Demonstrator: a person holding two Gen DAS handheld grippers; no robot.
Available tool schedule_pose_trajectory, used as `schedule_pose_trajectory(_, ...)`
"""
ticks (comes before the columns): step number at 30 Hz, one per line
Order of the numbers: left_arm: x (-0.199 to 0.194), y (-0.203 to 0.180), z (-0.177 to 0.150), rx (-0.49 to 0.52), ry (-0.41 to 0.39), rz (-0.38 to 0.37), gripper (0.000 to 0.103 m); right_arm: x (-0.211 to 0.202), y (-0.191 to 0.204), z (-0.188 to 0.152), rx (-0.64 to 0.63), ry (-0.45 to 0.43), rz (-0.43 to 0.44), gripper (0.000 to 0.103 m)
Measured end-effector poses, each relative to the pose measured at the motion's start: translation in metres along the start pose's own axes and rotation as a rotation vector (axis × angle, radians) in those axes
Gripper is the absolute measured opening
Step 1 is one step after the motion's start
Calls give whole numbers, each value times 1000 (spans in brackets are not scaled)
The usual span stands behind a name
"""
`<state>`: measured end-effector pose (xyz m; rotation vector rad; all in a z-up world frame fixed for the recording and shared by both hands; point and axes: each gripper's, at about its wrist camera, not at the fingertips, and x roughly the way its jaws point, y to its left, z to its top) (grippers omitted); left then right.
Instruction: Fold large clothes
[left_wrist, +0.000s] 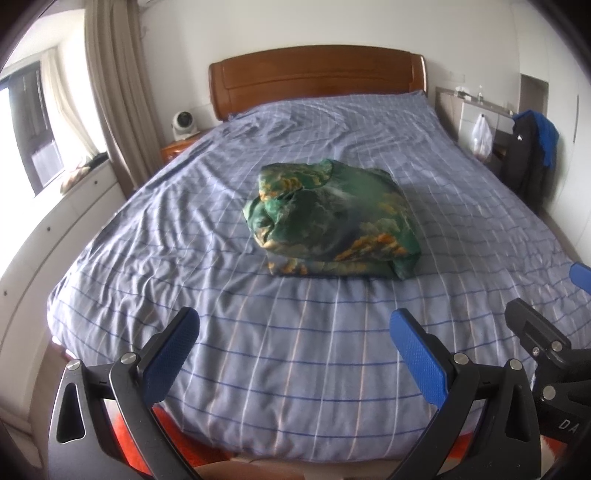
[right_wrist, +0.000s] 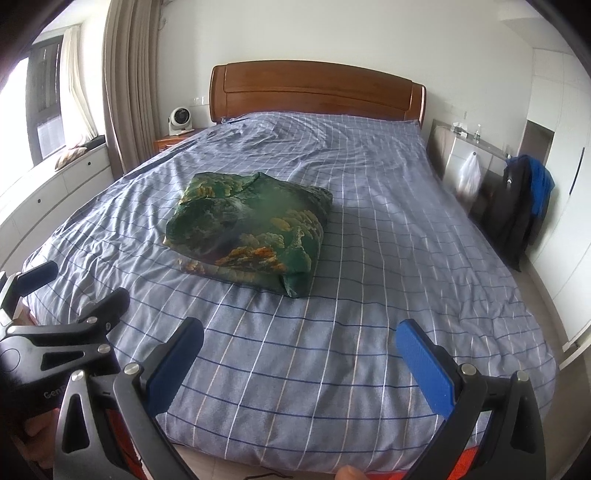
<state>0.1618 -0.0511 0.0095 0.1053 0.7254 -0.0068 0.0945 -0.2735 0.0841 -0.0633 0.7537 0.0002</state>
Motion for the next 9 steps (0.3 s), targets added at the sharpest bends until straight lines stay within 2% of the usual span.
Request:
schedule_pose_trajectory(6, 0, 1, -1, -18, -6, 6, 103, 2, -1, -2, 6, 10, -6, 103)
schedule_pose_trajectory(9, -2, -2, -2, 11, -26, 20, 103, 2, -2, -3, 8, 10, -7, 103)
